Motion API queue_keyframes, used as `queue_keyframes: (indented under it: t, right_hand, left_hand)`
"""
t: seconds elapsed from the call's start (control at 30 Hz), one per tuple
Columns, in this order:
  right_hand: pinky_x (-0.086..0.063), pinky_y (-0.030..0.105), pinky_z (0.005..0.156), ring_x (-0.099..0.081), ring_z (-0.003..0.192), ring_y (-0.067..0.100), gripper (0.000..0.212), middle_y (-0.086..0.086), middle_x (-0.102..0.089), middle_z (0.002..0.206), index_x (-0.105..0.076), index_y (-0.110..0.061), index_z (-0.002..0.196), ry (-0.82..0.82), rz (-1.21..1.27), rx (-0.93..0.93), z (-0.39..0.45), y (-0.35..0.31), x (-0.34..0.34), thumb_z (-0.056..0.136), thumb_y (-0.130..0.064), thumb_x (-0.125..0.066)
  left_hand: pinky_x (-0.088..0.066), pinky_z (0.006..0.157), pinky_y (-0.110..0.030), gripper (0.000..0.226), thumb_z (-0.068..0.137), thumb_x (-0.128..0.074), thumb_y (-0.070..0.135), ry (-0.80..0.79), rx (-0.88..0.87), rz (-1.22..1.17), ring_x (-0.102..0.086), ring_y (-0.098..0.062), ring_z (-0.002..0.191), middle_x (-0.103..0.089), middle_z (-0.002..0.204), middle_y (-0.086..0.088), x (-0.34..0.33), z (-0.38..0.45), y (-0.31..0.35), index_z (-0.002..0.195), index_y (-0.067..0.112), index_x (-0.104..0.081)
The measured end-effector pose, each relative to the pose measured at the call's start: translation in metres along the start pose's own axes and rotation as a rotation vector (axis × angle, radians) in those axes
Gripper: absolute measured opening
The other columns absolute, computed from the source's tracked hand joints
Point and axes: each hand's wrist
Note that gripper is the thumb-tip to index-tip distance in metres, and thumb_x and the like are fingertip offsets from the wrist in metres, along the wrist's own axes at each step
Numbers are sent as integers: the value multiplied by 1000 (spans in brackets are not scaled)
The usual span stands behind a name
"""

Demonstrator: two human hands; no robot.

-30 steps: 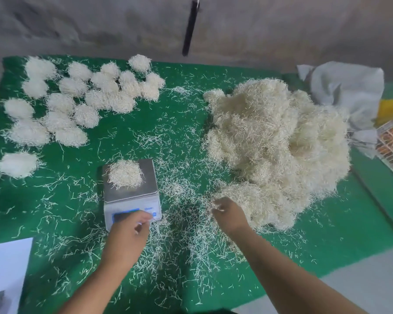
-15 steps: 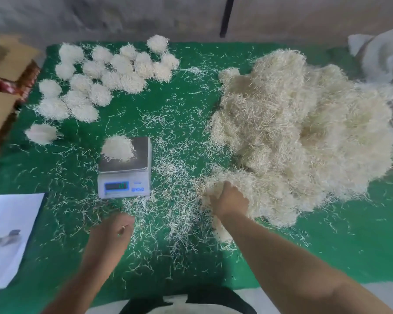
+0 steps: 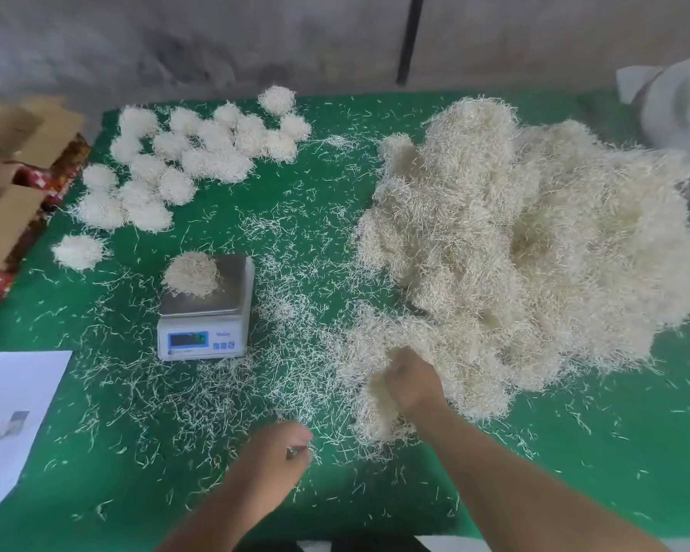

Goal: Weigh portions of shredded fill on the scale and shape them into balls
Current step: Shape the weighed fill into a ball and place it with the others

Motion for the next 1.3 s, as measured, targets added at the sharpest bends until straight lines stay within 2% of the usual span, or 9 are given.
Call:
queue_keyframes:
  t: [0.17,0.37,0.53,0.7,0.87,1.0,1.1,1.2,1.3]
  right_hand:
    - [-54,23,48,-61,65,6,16,-9,-52,105,-49,-27,112,307,32,143,-19,18,11,100,-16,-49]
    - [-63,32,85,-66,98,20,46,-2,-51,119,-53,-35,116,-202,-346,325,-29,42,-20,89,0,-66]
    - [-60,42,96,-57,112,28,45,14,-49,133,-57,-17,133,-222,-538,271,-17,45,-33,92,-3,-66]
    - [-63,21,73,-63,93,10,50,-3,-49,123,-61,-27,141,-150,-221,347,-17,27,-32,94,-11,-61]
    - [-60,18,77,-59,84,-1,34,-16,-48,110,-70,-24,128,-78,24,607,-49,-6,-30,96,-35,-69]
    - [-55,21,81,-56,91,1,13,-17,-50,106,-65,-28,97,-102,197,827,-79,-36,-34,92,-40,-69]
    - [-54,25,64,-55,77,7,39,-22,-42,110,-46,-40,109,-73,201,747,-86,-44,-34,83,-47,-75]
    - [-57,18,90,-63,106,8,90,-19,-39,146,-37,-34,154,-172,164,663,-79,-42,-27,80,-48,-88]
    - [-43,22,114,-59,125,12,85,-11,-43,161,-47,-29,158,-379,8,605,-71,-40,-14,85,-55,-83]
  left_hand:
    - [-61,90,-31,24,103,-62,28,-56,-20,10,-73,-7,100,-67,122,20,-9,15,28,127,31,-64]
    - [-61,84,-24,22,101,-64,23,-19,-71,63,-70,2,90,-73,111,13,-11,12,31,123,24,-69]
    - [-60,76,-29,12,99,-62,24,6,-34,108,-67,-4,79,-71,91,8,-3,3,12,103,18,-72]
    - [-63,73,-28,11,97,-66,35,-24,88,-139,-68,3,76,-70,90,10,1,-6,3,108,34,-68]
    - [-64,86,-37,68,87,-74,64,-114,154,-711,-60,-15,127,-47,149,8,20,-9,25,145,48,-42]
    - [-63,83,-32,73,89,-82,44,-69,238,-845,-65,-13,115,-43,137,18,35,2,55,147,40,-38]
    - [-63,87,-38,41,92,-79,21,-22,316,-732,-70,-20,104,-66,122,0,42,8,65,128,22,-59]
    - [-58,99,-51,53,92,-77,10,31,374,-658,-67,-35,115,-63,131,-18,40,9,60,140,4,-54]
    - [-58,97,-53,39,93,-75,7,70,403,-639,-70,-35,108,-64,122,-19,38,4,52,127,1,-60]
Point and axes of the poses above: each hand's wrist, its own z-axis towards the middle knuckle, its own x-axis out of the back of the hand, y = z × x
